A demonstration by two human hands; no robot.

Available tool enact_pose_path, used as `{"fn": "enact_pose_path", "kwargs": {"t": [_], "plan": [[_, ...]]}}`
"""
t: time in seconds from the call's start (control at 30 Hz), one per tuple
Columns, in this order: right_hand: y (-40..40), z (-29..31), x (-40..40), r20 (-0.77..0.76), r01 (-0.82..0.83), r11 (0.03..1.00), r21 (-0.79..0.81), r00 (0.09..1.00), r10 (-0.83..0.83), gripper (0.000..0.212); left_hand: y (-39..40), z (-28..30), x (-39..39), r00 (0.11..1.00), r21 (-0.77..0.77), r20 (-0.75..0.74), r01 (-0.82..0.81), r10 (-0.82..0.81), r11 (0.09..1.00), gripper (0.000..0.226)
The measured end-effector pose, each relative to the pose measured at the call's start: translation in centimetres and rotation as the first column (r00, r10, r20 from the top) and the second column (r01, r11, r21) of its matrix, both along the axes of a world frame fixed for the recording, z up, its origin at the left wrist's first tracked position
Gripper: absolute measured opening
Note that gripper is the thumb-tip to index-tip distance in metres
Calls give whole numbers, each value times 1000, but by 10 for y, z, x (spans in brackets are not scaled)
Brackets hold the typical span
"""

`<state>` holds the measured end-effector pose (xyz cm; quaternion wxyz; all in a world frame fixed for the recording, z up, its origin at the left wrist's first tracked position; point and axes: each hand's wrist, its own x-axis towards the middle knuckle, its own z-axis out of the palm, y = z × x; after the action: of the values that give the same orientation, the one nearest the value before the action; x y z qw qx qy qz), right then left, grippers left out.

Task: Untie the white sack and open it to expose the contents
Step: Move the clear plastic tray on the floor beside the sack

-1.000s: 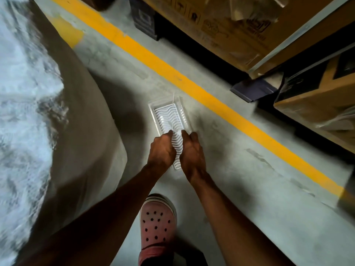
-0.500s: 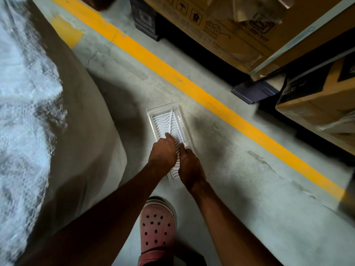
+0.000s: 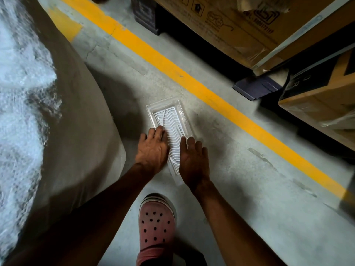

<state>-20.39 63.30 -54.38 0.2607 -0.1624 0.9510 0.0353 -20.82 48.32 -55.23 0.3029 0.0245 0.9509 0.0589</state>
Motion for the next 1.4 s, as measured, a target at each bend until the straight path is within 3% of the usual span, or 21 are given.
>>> {"fn": "enact_pose_path", "kwargs": {"t": [0.17,0.37,0.5,0.67,0.9,1.13,1.4], "plan": [[9,-6,-4,21,-75,997,34,997,75,84,-9,1,5,999,13,12,49,-50,999,68],[16,-10,-6,174,13,995,-99,985,5,76,-9,2,1,998,22,28,57,-57,998,67],[13,-2,-12,228,84,986,-144,972,-50,68,-13,2,6,998,112,50,-39,33,993,70],[14,23,-14,221,108,979,-174,973,-68,73,-24,21,16,993,172,78,-104,91,980,74],[-3,116,-29,99,148,967,-209,987,-130,82,-41,119,15,979,204,-9,-195,202,959,83],[-39,256,-64,-82,48,930,-366,993,-84,85,-75,270,-8,954,323,-164,-188,251,928,89],[-98,404,-95,-233,-142,842,-521,972,20,80,-134,419,-9,895,186,-363,-203,259,961,88]]}}
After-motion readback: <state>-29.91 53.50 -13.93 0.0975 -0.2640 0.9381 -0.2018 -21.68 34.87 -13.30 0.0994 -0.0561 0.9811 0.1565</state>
